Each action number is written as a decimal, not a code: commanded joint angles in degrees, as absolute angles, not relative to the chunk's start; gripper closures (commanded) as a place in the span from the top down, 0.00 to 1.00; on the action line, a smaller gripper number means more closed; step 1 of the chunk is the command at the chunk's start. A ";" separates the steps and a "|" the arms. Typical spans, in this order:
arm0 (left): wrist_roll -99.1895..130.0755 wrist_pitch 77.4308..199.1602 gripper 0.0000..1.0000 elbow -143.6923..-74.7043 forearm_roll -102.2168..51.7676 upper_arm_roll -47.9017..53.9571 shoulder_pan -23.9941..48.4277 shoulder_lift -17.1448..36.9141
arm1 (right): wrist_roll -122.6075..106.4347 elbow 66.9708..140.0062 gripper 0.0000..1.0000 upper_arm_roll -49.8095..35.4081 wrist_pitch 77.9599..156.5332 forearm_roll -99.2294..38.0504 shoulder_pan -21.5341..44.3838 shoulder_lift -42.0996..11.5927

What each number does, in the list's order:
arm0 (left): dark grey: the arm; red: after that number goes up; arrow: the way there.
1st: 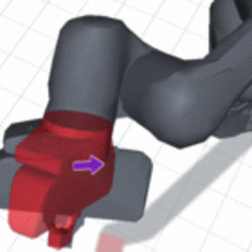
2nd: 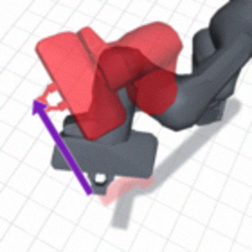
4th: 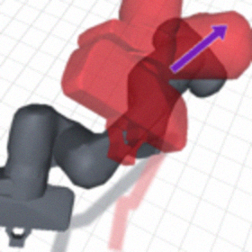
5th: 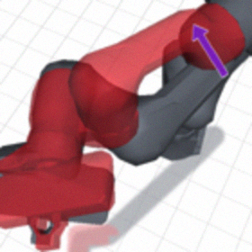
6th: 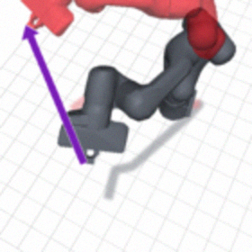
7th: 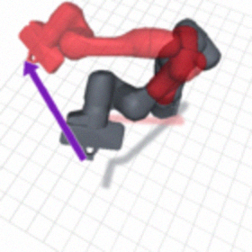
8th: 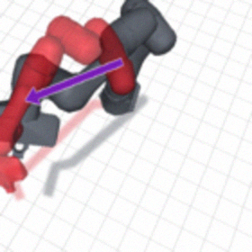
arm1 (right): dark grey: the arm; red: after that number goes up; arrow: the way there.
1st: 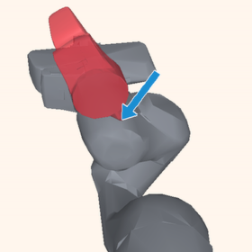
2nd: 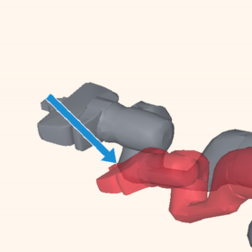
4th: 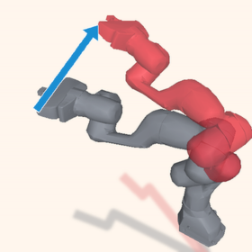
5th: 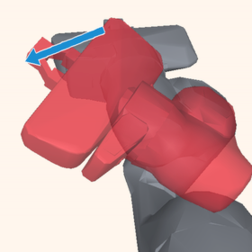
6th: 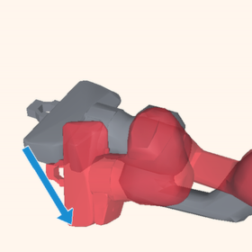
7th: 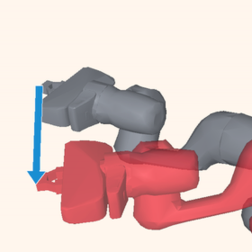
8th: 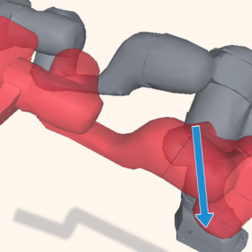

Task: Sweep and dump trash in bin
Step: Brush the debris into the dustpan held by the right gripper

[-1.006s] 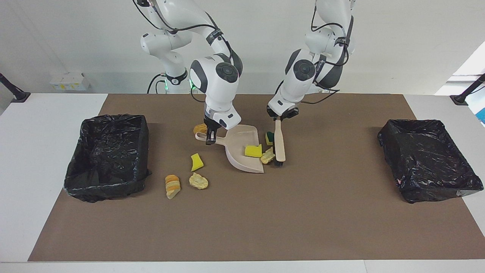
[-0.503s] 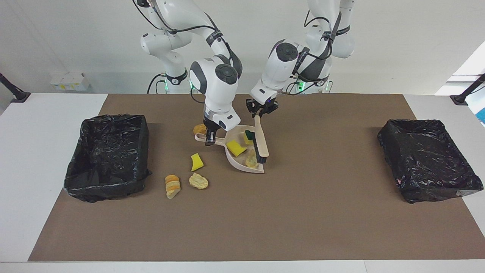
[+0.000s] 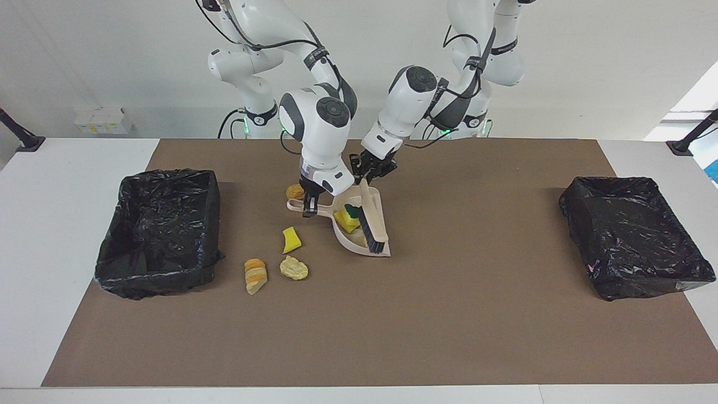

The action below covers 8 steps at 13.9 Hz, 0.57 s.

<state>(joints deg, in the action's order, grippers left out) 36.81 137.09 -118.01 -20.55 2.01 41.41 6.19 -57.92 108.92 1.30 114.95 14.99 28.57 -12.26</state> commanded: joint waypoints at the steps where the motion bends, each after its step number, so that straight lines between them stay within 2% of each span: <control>1: 35.78 140.27 0.00 -116.02 -20.83 2.02 40.52 9.14 | -59.59 109.86 0.00 0.88 116.81 15.29 27.16 -12.22; 2: 34.73 139.93 0.00 -114.10 -20.74 2.37 38.52 10.27 | -59.59 110.12 0.00 0.88 116.98 15.29 27.16 -12.13; 6: 34.37 138.52 0.00 -103.65 -21.36 2.11 37.97 17.65 | -59.41 111.53 0.00 0.88 118.56 14.59 26.90 -11.69; 8: 34.37 138.69 0.00 -102.57 -20.92 2.02 37.09 18.37 | -59.33 112.15 0.00 0.88 119.00 14.41 26.72 -11.51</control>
